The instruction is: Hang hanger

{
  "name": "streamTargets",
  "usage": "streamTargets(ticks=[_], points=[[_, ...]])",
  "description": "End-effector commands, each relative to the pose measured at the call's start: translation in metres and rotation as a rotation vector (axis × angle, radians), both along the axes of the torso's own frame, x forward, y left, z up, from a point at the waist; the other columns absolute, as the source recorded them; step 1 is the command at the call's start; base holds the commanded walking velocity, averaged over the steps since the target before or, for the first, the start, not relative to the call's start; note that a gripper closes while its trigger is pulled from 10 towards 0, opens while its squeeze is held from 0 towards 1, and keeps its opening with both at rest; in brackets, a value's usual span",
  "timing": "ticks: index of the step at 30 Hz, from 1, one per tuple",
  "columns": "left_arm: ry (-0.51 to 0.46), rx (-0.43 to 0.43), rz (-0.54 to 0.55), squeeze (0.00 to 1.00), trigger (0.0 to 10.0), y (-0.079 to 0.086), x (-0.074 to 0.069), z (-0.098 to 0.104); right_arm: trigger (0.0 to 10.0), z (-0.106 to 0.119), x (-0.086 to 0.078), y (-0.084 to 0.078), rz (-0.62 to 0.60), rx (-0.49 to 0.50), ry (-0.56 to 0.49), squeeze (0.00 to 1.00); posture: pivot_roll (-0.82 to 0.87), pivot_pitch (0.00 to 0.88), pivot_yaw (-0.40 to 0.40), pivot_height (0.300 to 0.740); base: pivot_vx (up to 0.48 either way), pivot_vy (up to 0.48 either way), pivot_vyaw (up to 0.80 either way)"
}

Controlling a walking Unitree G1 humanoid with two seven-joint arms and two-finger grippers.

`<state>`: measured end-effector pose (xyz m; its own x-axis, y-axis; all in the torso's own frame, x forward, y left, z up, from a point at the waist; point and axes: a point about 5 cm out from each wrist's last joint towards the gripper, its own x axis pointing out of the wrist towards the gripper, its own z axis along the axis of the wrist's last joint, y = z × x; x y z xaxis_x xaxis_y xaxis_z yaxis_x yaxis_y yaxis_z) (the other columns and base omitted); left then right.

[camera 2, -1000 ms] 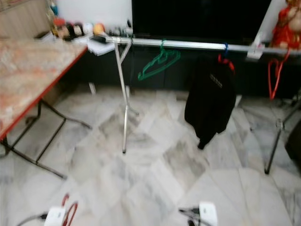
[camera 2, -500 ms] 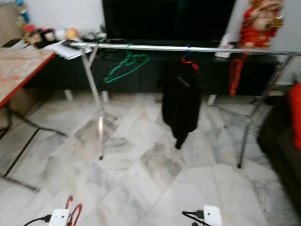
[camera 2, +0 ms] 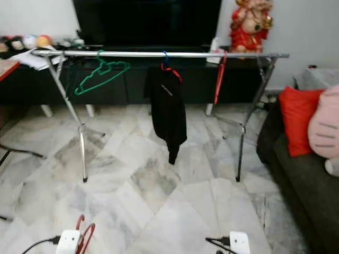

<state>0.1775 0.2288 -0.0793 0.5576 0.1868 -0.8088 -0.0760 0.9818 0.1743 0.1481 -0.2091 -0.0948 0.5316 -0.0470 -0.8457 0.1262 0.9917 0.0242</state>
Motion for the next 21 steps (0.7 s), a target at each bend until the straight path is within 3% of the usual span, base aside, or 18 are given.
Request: streamTargets(ticks=[1,3,5,8,10,13,15,18,21], points=[[-0.126,-0.019,0.018,0.00,10.0,-0.002,0.024,0.013,10.0,-0.001,-0.004,-0.002,0.000,-0.003,0.012,0.00,-0.15,0.000,-0.022,0.740,0.000,0.000,0.00],[-0.219,-0.022,0.027,0.00,10.0,-0.001,0.038,0.023,10.0,-0.001,-0.004,-0.003,0.001,-0.005,0.013,0.00,-0.15,0.000,-0.022,0.740,0.000,0.000,0.00],[-0.245,-0.023,0.024,0.00,10.0,-0.001,0.042,0.026,10.0,-0.001,-0.005,-0.004,0.001,-0.005,0.013,0.00,-0.16,0.000,-0.022,0.740,0.000,0.000,0.00],[-0.487,-0.018,-0.035,0.00,10.0,-0.007,0.071,0.055,10.0,0.000,-0.005,-0.007,-0.003,-0.006,0.010,0.00,-0.15,0.000,-0.023,0.740,0.000,0.000,0.00],[-0.576,-0.017,-0.098,0.00,10.0,-0.014,0.079,0.066,10.0,0.000,-0.005,-0.009,-0.003,-0.009,0.011,0.00,-0.15,0.000,-0.023,0.740,0.000,0.000,0.00],[-0.661,-0.020,-0.162,0.00,10.0,-0.021,0.084,0.077,10.0,0.000,-0.005,-0.009,-0.004,-0.014,0.011,0.00,-0.15,0.000,-0.023,0.740,0.000,0.000,0.00],[-0.768,-0.038,-0.257,0.00,10.0,-0.033,0.089,0.092,10.0,0.000,-0.003,-0.007,-0.003,-0.013,0.008,0.00,-0.15,0.000,-0.025,0.740,0.000,0.000,0.00],[-0.818,-0.043,-0.336,0.00,10.0,-0.041,0.089,0.100,10.0,0.000,0.000,0.000,-0.011,-0.009,0.003,0.00,-0.15,0.000,-0.025,0.740,0.000,0.000,0.00],[-0.830,-0.050,-0.333,0.00,10.0,-0.042,0.090,0.103,10.0,-0.001,0.001,0.006,-0.012,-0.013,0.005,0.00,-0.15,0.000,-0.026,0.740,0.000,0.000,0.00]])
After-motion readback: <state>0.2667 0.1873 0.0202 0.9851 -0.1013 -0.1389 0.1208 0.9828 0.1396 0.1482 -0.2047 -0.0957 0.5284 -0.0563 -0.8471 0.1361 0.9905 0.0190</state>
